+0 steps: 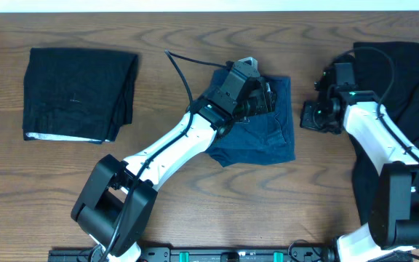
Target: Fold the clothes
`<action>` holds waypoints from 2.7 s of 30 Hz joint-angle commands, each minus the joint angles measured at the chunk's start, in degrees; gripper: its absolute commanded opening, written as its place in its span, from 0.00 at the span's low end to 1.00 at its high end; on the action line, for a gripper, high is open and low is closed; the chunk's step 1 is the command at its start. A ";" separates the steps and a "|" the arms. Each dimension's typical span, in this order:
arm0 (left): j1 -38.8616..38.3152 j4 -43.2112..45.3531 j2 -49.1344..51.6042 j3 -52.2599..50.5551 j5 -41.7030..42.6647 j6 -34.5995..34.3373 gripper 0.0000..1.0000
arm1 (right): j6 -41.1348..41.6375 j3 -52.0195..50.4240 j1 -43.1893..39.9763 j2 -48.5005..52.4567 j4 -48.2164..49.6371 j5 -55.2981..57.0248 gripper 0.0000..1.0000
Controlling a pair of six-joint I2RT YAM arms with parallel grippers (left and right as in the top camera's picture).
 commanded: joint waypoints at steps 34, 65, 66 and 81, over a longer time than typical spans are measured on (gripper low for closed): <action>-10.73 -8.94 15.85 -1.42 7.56 10.99 0.13 | -10.93 3.63 3.93 22.82 36.22 -14.10 0.03; 6.60 -6.10 1.90 -1.40 -10.51 18.03 0.07 | -11.78 0.07 3.30 -3.10 -6.69 -20.50 0.01; 7.02 -4.48 2.84 -1.40 -10.27 18.03 0.07 | -11.80 -1.22 3.37 -3.02 -5.99 -20.52 0.01; 8.50 8.72 18.60 -1.40 -8.70 18.05 0.07 | -2.84 -23.06 3.30 -2.91 16.44 -17.64 0.01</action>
